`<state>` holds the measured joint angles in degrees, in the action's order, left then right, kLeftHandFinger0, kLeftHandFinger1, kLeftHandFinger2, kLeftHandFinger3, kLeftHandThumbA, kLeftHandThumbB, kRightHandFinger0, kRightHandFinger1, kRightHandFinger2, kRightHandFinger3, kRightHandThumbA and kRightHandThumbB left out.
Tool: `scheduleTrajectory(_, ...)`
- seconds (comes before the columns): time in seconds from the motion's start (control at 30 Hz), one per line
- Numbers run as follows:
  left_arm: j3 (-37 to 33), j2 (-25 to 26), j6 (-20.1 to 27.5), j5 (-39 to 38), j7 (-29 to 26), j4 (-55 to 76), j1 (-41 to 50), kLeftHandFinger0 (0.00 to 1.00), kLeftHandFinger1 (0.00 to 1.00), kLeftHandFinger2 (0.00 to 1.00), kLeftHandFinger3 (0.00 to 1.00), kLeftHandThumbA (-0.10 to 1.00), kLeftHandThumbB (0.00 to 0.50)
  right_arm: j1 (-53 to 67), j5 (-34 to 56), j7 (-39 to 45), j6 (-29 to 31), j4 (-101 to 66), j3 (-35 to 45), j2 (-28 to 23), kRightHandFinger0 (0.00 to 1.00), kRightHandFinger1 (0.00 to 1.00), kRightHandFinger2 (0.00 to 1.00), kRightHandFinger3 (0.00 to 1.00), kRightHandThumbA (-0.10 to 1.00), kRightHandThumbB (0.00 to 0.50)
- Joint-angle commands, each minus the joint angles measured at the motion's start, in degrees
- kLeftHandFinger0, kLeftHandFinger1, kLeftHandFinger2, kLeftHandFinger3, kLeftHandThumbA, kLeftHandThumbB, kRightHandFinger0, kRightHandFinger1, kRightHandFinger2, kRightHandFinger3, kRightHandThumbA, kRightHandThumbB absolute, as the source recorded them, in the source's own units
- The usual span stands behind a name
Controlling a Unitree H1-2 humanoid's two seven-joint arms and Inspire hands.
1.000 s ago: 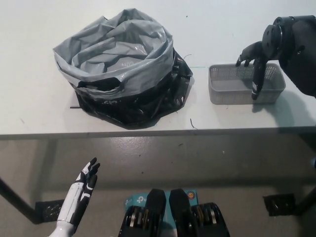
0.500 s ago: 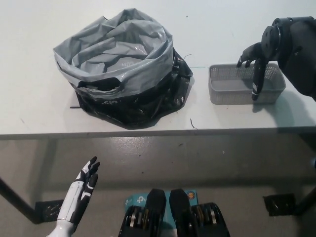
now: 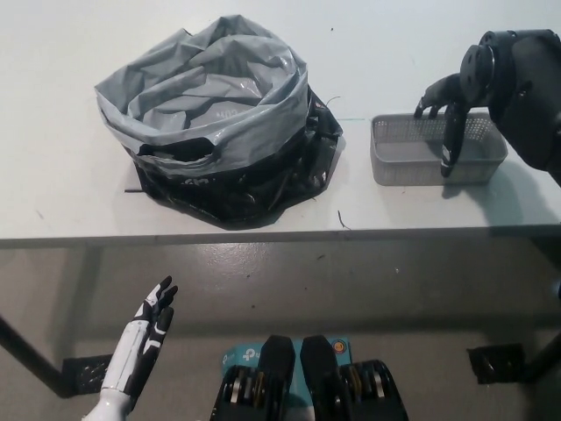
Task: Use the right hand to pick up a small rectangular container and put it into a plastic bag and lift the bag
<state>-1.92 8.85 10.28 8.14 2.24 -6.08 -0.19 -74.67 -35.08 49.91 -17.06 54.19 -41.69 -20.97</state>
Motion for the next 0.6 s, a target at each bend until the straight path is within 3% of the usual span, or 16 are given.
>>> scheduleTrajectory(0.0, 0.08, 0.86, 1.21, -0.32, 0.49, 2.03, -0.93, 1.00, 1.00, 1.00, 1.00, 1.00, 0.216, -4.65, -1.07, -2.23, 1.89, -1.03, 1.60, -1.00, 1.00, 1.00, 1.00, 1.00, 1.00, 0.500)
scheduleTrajectory(0.17, -0.14, 0.97, 1.24, 0.06, 0.54, 2.06, -0.92, 1.00, 1.00, 1.00, 1.00, 1.00, 0.221, -4.51, -1.31, -1.98, 3.75, -0.83, 1.54, -1.33, 1.00, 1.00, 1.00, 1.00, 1.00, 0.500)
scheduleTrajectory(0.33, -0.11, 0.93, 1.41, -0.06, 0.50, 2.05, -1.05, 1.00, 1.00, 1.00, 1.00, 1.00, 0.212, -4.67, -1.50, -0.67, 0.99, -0.64, 1.65, -0.74, 1.00, 1.00, 1.00, 1.00, 1.00, 0.500)
scheduleTrajectory(0.57, -0.12, 0.91, 0.45, 0.24, 0.44, 2.67, -1.15, 1.00, 1.00, 1.00, 1.00, 1.00, 0.237, -4.75, -1.79, -1.59, 1.91, -0.62, 1.87, -0.83, 1.00, 1.00, 1.00, 1.00, 1.00, 0.500)
